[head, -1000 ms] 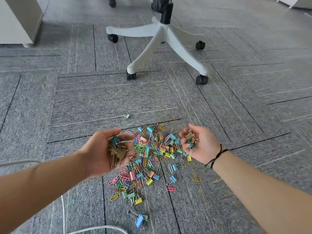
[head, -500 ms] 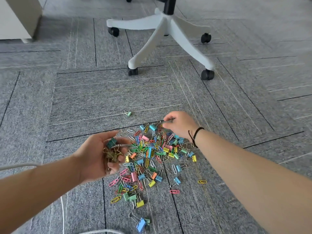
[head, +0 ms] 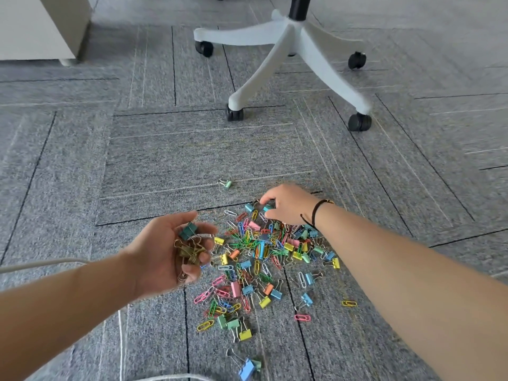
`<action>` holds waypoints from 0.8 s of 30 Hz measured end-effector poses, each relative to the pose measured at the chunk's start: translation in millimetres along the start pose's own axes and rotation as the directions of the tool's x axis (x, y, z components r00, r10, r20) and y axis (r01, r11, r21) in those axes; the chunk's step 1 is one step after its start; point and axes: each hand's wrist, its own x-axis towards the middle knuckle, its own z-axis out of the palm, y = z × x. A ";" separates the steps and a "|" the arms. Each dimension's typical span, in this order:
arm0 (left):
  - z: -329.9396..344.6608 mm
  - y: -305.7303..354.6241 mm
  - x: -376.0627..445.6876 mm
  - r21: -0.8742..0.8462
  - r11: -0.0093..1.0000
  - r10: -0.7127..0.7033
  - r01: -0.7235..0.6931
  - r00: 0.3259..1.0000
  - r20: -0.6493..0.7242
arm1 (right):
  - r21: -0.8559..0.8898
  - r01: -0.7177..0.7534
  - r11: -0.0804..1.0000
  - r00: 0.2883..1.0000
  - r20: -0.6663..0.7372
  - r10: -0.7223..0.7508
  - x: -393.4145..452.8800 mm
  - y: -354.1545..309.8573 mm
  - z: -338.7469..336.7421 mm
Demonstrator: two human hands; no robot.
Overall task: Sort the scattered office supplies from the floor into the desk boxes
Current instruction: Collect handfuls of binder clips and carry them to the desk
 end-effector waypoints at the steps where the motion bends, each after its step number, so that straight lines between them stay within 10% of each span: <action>1: 0.4 -0.3 0.2 0.002 1.000 0.000 0.000 1.000 0.001 | -0.003 0.001 1.000 1.000 0.028 -0.001 -2.7 1.6 -1.2; 7: 7.8 -2.2 -1.2 0.026 1.000 0.000 -0.001 1.000 0.015 | -0.153 -0.021 0.988 0.996 -0.092 0.007 -12.6 -1.5 1.6; 10: 8.5 -1.1 -4.6 0.021 1.000 0.002 -0.003 1.000 0.026 | 0.136 -0.035 0.990 0.989 -0.137 0.053 -11.7 -1.0 5.0; 11: 7.8 -0.6 -6.0 0.017 1.000 0.004 -0.004 1.000 0.029 | 0.403 -0.055 0.913 0.988 -0.112 0.109 -13.3 0.0 4.9; 13: 6.1 0.6 -8.3 0.007 1.000 0.008 -0.009 0.999 0.031 | 0.901 -0.128 0.414 0.981 0.053 0.188 -24.4 1.0 0.2; 16: 6.8 0.9 -9.8 -0.003 1.000 0.016 -0.016 1.000 0.017 | 0.951 -0.154 -0.269 0.980 0.182 0.080 -49.8 5.4 -2.1; 24: 33.6 -6.5 -1.0 0.050 0.999 -0.009 0.007 0.999 0.041 | 0.882 -0.186 -0.432 0.982 0.169 -0.078 -89.4 -4.3 21.8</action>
